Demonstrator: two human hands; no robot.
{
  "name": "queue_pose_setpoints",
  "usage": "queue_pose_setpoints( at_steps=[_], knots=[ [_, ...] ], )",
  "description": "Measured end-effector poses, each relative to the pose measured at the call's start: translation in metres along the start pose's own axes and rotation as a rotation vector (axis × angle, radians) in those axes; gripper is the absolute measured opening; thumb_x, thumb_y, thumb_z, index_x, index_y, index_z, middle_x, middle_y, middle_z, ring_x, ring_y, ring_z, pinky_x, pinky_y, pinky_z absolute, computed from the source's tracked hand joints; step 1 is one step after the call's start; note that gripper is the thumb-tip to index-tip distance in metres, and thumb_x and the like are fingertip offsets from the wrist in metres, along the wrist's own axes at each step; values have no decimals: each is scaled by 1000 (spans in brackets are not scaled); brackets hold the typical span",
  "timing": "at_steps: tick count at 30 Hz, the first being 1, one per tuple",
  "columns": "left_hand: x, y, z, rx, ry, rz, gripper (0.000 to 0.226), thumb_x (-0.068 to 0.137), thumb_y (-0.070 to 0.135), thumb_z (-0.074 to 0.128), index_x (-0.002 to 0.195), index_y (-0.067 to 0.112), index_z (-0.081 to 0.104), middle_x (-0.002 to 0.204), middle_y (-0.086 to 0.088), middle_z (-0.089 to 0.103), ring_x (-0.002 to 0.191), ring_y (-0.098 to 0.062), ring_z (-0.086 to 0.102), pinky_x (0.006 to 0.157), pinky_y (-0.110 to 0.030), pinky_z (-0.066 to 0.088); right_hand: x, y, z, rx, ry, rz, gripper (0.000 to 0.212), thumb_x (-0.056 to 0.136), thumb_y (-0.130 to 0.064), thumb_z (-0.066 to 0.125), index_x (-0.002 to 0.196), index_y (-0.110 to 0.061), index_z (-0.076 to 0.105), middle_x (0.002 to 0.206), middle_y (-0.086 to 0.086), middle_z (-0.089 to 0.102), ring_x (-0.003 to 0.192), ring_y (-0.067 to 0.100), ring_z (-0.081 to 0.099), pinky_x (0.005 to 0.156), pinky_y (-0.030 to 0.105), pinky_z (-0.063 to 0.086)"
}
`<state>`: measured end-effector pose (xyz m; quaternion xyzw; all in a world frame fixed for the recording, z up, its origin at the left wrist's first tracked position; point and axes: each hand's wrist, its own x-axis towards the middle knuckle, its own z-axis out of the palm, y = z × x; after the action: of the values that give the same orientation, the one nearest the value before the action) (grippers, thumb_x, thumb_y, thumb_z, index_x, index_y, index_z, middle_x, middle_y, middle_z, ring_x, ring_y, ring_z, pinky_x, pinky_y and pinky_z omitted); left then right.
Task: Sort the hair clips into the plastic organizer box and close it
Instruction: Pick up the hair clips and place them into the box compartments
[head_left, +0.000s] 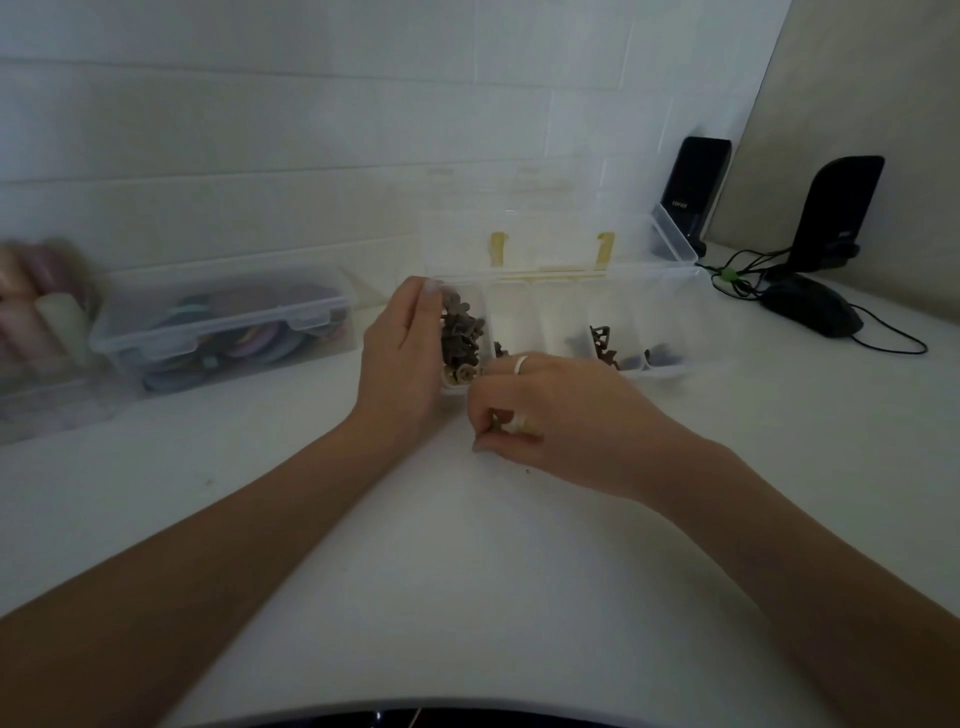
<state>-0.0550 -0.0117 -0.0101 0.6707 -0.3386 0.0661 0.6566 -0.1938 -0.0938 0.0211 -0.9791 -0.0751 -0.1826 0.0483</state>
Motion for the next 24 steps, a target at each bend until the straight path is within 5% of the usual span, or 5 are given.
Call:
queue_pose_setpoints(
  at_steps=[3,8,17,24],
  knots=[
    [-1,0,-1,-6,-9,-2,31,103,25,34,96,8,60,85,10,61,76,1,55,71,-13,44,2,0,0,186,24,43,10,80,-30,69,80,-24,61,80,-13,52,66,-3,47,59,24,42],
    [-1,0,-1,9,-13,22,32,103,24,34,97,7,60,83,10,61,72,5,54,68,-8,40,4,0,-1,427,254,145,13,78,-19,73,75,-23,61,60,-9,52,55,9,44,55,17,35],
    [-3,-1,-1,-1,-28,24,33,104,27,30,98,10,58,84,8,60,74,4,55,66,-8,40,38,18,-9,452,566,300,9,79,-23,72,74,-24,65,63,-4,55,56,8,42,56,25,39],
    [-7,4,0,1,-44,61,29,104,26,31,94,20,58,77,14,58,72,7,55,64,-4,38,59,25,9,214,567,256,5,85,-27,65,85,-23,67,77,-7,55,66,0,44,61,20,40]
  ],
)
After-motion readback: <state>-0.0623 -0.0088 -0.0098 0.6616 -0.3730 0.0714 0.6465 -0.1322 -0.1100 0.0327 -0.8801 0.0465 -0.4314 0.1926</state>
